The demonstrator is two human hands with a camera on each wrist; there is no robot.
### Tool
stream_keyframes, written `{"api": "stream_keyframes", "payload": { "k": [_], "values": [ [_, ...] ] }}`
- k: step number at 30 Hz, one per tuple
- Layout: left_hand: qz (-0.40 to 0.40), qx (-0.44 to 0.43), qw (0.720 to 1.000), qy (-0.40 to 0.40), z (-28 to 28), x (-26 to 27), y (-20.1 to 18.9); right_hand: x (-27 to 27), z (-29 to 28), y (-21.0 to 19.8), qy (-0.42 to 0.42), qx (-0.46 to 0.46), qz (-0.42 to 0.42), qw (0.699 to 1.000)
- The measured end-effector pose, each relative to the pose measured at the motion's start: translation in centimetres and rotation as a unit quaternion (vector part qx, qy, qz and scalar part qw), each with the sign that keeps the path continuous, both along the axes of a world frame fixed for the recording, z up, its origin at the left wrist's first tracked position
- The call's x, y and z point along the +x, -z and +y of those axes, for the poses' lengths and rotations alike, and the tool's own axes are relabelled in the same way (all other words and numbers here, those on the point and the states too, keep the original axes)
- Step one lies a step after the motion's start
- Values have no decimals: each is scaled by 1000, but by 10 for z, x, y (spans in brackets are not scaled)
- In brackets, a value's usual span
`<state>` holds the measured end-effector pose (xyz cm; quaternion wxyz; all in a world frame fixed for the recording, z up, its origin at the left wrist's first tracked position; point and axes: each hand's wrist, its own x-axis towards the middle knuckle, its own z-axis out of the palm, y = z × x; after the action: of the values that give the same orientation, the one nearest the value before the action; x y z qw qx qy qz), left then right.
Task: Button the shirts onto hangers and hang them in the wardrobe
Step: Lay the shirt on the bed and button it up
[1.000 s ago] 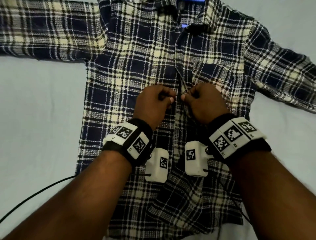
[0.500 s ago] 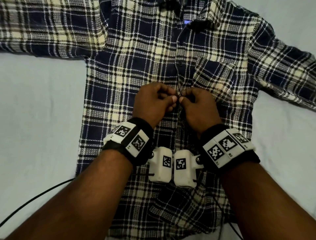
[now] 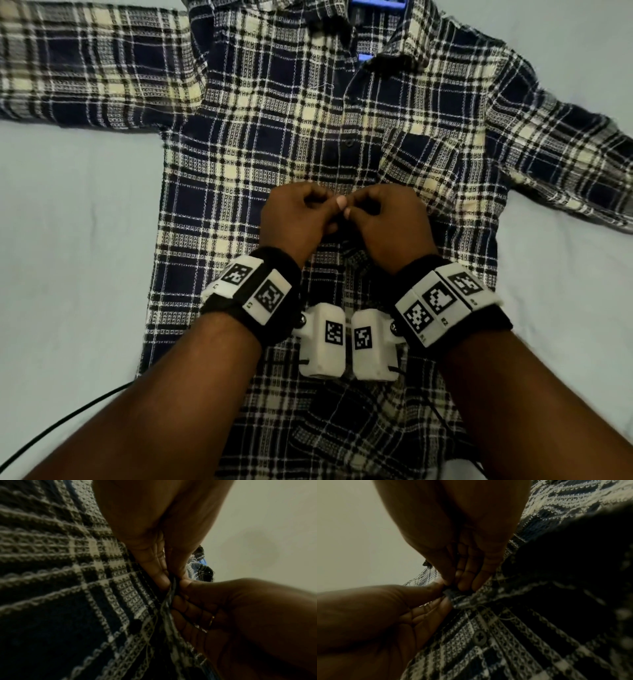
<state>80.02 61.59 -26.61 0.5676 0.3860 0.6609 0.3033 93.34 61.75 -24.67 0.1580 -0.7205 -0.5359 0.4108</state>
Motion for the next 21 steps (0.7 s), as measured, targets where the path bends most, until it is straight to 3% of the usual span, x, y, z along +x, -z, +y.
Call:
{"api": "stream_keyframes", "payload": {
  "k": [3, 7, 10, 14, 18, 21],
  "values": [
    [-3, -7, 1000, 4, -1, -3, 1, 0, 4, 0, 6, -7, -10, 1000],
    [43, 26, 998, 28, -1, 0, 1, -6, 12, -4, -103, 11, -116, 988],
    [60, 39, 997, 24, -2, 2, 3, -6, 17, -5, -139, -3, -145, 980],
    [22, 34, 999, 11, -3, 2, 4, -6, 17, -6, -190, -35, -167, 967],
    [-9, 69, 997, 38, -2, -7, 1, -2, 14, -7, -149, -65, -99, 982],
    [71, 123, 983, 117, 0, -10, -3, 5, 12, -8, -91, -76, -11, 993]
  ]
}}
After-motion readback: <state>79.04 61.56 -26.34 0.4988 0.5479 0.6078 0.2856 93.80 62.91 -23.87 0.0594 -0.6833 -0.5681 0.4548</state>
